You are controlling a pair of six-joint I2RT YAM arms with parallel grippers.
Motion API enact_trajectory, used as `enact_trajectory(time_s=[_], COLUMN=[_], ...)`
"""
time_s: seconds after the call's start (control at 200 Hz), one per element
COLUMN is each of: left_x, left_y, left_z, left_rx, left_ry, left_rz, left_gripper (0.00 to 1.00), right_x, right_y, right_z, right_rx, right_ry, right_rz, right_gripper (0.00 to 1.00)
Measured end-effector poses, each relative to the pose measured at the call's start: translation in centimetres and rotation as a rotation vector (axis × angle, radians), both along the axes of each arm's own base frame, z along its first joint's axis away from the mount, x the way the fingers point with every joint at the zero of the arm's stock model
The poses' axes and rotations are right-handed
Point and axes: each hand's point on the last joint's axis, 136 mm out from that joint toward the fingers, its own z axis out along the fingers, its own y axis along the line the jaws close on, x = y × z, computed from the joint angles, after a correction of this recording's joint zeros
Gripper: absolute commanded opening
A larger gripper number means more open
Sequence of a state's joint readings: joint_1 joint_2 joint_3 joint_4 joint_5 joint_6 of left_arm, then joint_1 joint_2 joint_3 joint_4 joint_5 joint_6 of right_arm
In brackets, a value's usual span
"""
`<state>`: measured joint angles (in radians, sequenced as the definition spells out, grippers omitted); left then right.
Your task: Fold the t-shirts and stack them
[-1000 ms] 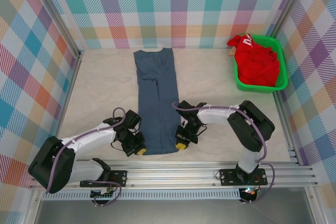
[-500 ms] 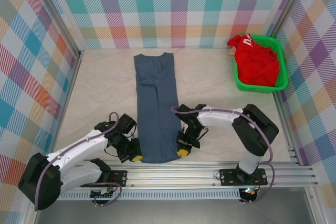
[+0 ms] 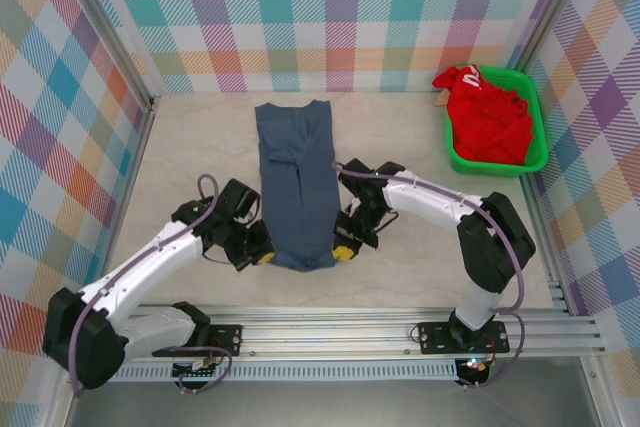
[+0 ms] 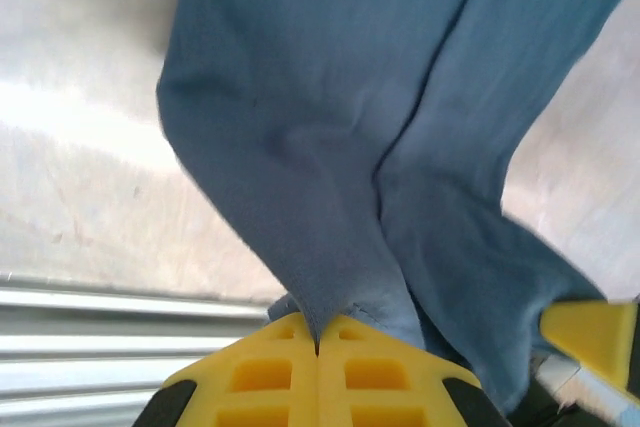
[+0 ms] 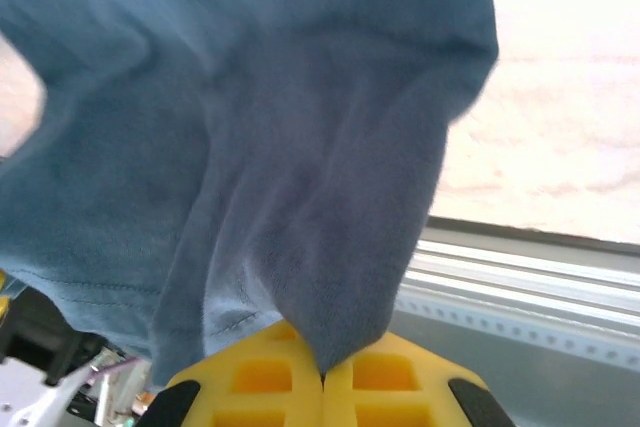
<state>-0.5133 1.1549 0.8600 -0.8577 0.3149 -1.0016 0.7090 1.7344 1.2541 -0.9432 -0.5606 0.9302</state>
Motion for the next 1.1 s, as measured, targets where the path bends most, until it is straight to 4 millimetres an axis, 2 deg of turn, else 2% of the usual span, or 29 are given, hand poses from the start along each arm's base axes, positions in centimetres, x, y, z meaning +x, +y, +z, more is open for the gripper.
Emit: enact_trajectory(time_s=[0.3,0.62,0.81,0.835,0.875,0.9,0.935,1.005,1.1], left_x=[8.4,15.7,20.6,21.1,21.9,22.3,22.8,23.5,23.7], left_y=[0.8,3.7,3.6,3.6,3.5,3.5,3.5,3.5,3.9], left_z=[0.5,-0.1,-1.3,-1.5,-2.0,-2.4,-2.9,-3.7,-3.7], left_rx=[0.038,0.072,0.075,0.075,0.077,0.080,0.084,0.091,0.103], left_ry=[-0.069,-0.128,-0.145,-0.147,-0.148,-0.147,-0.144,-0.141,-0.153], left_rz=[0.092,0.174,0.173,0.172,0.167,0.162,0.158,0.150,0.146], left_gripper=[0.00,0.00,0.00,0.00,0.13,0.27,0.38,0.47,0.51], right_x=[8.9,18.5,22.5,23.0,23.6,24.0,24.5,25.4,26.2], right_y=[1.0,2.1,2.1,2.1,2.0,2.0,2.0,1.7,1.0], right_z=[0.6,0.0,-1.2,-1.5,-2.0,-2.4,-2.9,-4.0,-4.7], right_rx=[0.000,0.012,0.005,0.005,0.004,0.003,0.003,0.000,-0.017], right_ry=[-0.111,-0.219,-0.244,-0.244,-0.241,-0.237,-0.235,-0.235,-0.249], right_rz=[-0.081,-0.126,-0.147,-0.150,-0.156,-0.159,-0.159,-0.160,-0.164], right_gripper=[0.00,0.00,0.00,0.04,0.15,0.19,0.27,0.39,0.46])
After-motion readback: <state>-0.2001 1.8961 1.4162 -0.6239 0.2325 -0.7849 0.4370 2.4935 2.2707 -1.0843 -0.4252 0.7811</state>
